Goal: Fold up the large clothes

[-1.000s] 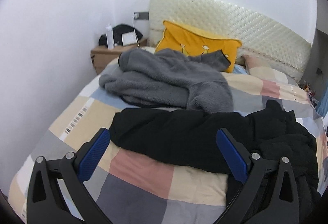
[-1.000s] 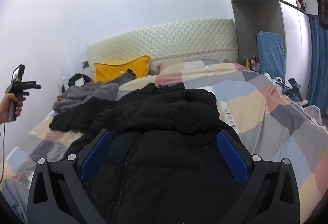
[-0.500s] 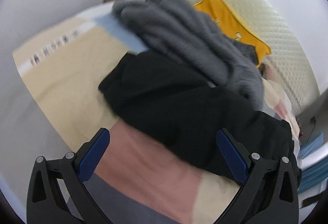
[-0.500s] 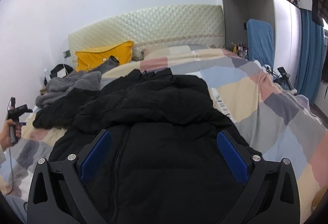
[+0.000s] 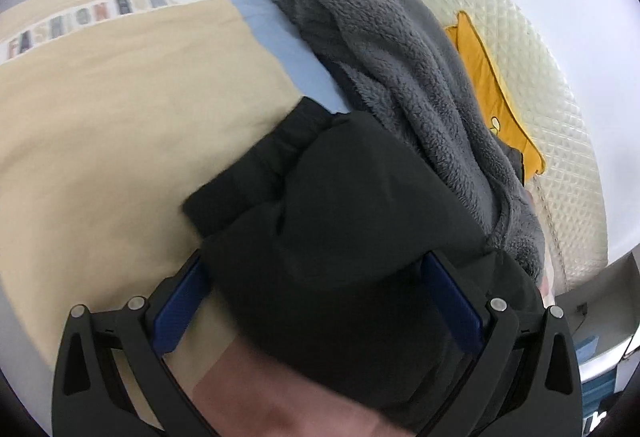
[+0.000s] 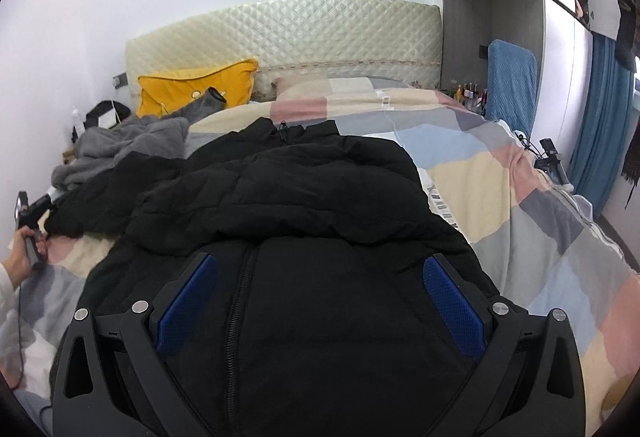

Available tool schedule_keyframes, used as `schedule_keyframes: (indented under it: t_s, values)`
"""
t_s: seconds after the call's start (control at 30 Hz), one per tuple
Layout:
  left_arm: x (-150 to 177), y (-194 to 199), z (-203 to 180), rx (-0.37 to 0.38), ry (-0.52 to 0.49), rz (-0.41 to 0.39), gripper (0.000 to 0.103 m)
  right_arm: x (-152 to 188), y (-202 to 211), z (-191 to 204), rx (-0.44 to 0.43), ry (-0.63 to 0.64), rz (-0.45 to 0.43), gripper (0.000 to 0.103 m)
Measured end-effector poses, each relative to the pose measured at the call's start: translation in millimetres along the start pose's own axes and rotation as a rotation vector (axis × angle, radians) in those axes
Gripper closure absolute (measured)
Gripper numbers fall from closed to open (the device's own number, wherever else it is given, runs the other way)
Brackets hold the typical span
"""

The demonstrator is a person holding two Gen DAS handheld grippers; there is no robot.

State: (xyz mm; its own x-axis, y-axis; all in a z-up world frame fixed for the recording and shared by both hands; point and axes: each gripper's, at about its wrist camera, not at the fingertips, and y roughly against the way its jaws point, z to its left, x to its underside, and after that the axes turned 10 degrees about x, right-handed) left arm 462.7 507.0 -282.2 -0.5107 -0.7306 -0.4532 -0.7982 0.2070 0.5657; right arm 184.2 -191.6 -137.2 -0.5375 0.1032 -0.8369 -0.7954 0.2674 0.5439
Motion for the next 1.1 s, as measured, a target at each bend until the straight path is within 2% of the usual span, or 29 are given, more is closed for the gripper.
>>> schedule_keyframes:
  t_s: [0.1, 0.13, 0.2, 0.27, 0.33, 0.37, 0.47, 0.57, 0.73, 0.8, 0.9, 1.1]
  values:
    - [-4.5, -10.1, -7.6, -0.032, -0.043, 0.023, 0.004, 0.5, -3.9, -0.4, 0.013, 0.003, 0.004, 0.0]
    - [-5.2, -9.9, -8.9, -0.04, -0.041, 0.02, 0.009, 0.2, -4.8, -1.0, 0.012, 0.001, 0.006, 0.0]
    - [-7.4, -7.5, -8.7, -0.051, -0.031, 0.016, 0.026, 0.5, -2.0, -1.0, 0.0, -0.001, 0.005, 0.0]
    - [-8.9, 0.2, -10.0, -0.069, -0.026, 0.004, 0.064, 1.7, 2.9, -2.4, -0.001, 0.003, -0.006, 0.0]
    - [-12.7, 22.0, -15.9, -0.046, -0.034, -0.055, 0.076, 1.3, 5.9, -4.8, -0.011, -0.005, -0.017, 0.0]
    - [-15.0, 31.7, -20.1, -0.049, -0.047, -0.076, 0.079, 1.8, 8.0, -7.5, -0.015, -0.013, -0.023, 0.0]
    - [-19.7, 53.7, -36.1, -0.109, -0.068, -0.089, 0.085, 2.4, 8.9, -9.2, -0.034, -0.012, -0.02, 0.0]
    - [-22.3, 78.2, -53.6, -0.112, -0.056, -0.111, 0.086, 2.6, 14.2, -11.4, -0.05, -0.006, -0.035, 0.0]
    - [-26.1, 133.1, -109.2, -0.038, -0.105, -0.21, 0.087, 4.4, 24.7, -17.0, -0.086, -0.004, -0.055, 0.0]
    - [-25.9, 148.2, -134.9, -0.029, -0.144, -0.224, 0.087, 5.1, 31.2, -20.0, -0.091, 0.002, -0.076, 0.0]
    - [-24.5, 168.5, -176.6, -0.047, -0.21, -0.211, 0.087, 5.5, 36.6, -20.6, -0.138, 0.019, -0.081, 0.0]
    - [-9.5, 210.0, -259.4, -0.018, -0.328, -0.198, 0.087, 9.2, 47.1, -20.0, -0.165, 0.059, -0.106, 0.0]
